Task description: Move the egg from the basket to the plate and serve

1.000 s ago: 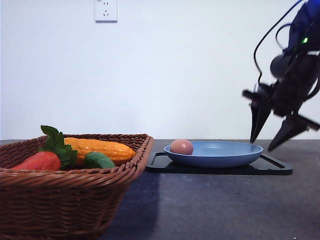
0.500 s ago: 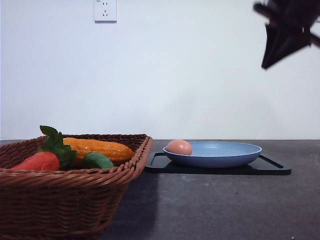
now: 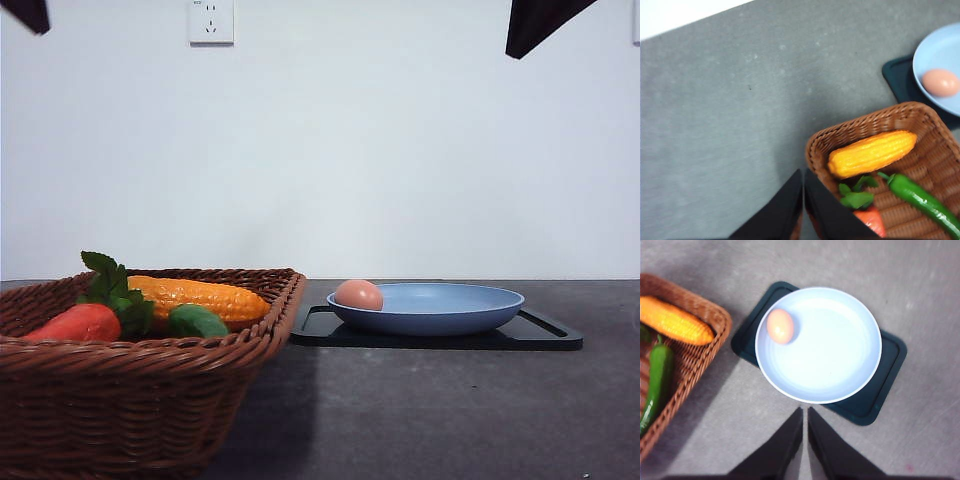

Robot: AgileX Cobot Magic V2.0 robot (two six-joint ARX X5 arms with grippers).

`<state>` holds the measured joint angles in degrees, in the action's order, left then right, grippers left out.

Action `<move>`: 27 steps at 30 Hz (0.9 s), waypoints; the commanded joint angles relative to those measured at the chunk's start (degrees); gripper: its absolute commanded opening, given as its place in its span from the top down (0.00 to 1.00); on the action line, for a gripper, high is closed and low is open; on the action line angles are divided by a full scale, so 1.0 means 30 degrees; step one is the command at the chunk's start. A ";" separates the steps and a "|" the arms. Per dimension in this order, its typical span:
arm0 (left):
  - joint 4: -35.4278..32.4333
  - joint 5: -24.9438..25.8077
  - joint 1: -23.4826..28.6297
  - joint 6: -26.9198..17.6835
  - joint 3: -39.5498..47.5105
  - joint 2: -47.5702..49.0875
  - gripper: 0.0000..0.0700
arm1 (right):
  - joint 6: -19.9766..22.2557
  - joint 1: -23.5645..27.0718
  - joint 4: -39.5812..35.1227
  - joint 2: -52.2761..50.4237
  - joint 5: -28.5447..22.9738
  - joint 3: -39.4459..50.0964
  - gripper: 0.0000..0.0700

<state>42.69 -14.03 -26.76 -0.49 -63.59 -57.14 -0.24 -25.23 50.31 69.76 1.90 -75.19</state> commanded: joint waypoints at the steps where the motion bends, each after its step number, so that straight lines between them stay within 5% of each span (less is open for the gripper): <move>1: -0.1273 0.0828 0.0001 0.0066 0.1062 0.0688 1.00 | -0.0155 -0.0658 -0.1507 -0.1020 -0.0919 0.1526 1.00; 10: -0.5942 0.1204 -0.0175 0.2135 0.7992 0.6515 1.00 | -0.0998 -0.2267 -0.9916 -0.7095 -0.2381 1.0717 1.00; 15: -0.6167 0.1197 -0.0250 0.2738 1.0414 0.9941 1.00 | -0.1435 -0.2295 -1.3764 -0.8986 -0.2392 1.4263 1.00; 27: -0.5662 0.1175 -0.0250 0.3844 1.0614 1.1582 1.00 | -0.1832 -0.2295 -1.4772 -0.9187 -0.2684 1.5201 1.00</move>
<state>26.15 -10.52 -27.20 10.51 -31.03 -22.11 -4.95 -31.73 6.61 42.00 -5.90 -28.97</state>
